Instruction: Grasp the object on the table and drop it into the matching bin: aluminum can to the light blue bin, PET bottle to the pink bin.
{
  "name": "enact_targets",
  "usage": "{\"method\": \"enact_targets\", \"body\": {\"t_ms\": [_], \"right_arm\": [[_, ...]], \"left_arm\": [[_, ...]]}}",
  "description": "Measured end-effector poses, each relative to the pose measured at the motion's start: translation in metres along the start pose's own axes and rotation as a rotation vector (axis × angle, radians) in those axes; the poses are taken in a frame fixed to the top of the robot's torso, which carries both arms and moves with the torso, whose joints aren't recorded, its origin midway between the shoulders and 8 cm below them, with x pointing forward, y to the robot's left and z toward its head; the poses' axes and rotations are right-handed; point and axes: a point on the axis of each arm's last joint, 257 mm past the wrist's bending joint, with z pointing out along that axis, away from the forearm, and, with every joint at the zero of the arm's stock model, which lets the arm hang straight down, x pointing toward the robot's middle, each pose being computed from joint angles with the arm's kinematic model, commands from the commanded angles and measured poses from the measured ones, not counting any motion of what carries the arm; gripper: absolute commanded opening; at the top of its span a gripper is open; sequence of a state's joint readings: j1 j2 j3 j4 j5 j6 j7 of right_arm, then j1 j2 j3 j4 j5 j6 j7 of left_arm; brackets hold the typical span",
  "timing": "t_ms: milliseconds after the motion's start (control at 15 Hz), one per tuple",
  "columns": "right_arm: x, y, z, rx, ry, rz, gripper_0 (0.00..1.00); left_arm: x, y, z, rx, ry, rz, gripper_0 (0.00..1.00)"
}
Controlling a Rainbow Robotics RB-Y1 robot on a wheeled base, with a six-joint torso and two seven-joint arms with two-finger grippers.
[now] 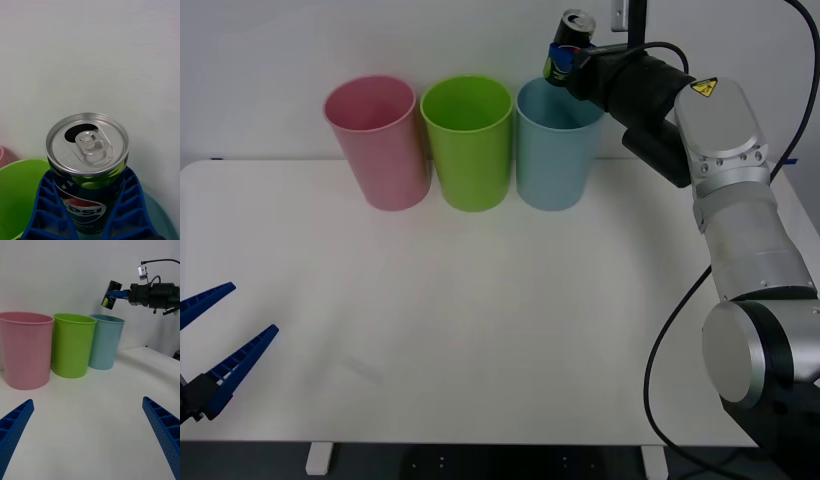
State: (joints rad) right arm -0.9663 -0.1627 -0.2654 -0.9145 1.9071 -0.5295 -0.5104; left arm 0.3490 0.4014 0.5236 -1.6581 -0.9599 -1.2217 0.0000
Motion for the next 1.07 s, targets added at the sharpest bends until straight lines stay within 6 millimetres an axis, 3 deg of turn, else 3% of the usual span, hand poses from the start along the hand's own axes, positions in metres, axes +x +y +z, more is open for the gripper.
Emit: {"method": "enact_targets", "body": {"t_ms": [67,800,1067], "right_arm": [[0.000,0.000,0.000,0.000,-0.001,0.000,0.98],[-0.008,-0.001,-0.004,-0.027,-0.024,0.021,1.00],[-0.009,-0.006,-0.023,-0.027,-0.055,0.008,1.00]], "left_arm": [[0.000,0.000,0.000,0.000,0.000,0.000,1.00],[0.000,0.000,0.000,0.000,0.000,0.000,1.00],[0.000,0.000,0.000,0.000,0.000,0.000,1.00]]}}
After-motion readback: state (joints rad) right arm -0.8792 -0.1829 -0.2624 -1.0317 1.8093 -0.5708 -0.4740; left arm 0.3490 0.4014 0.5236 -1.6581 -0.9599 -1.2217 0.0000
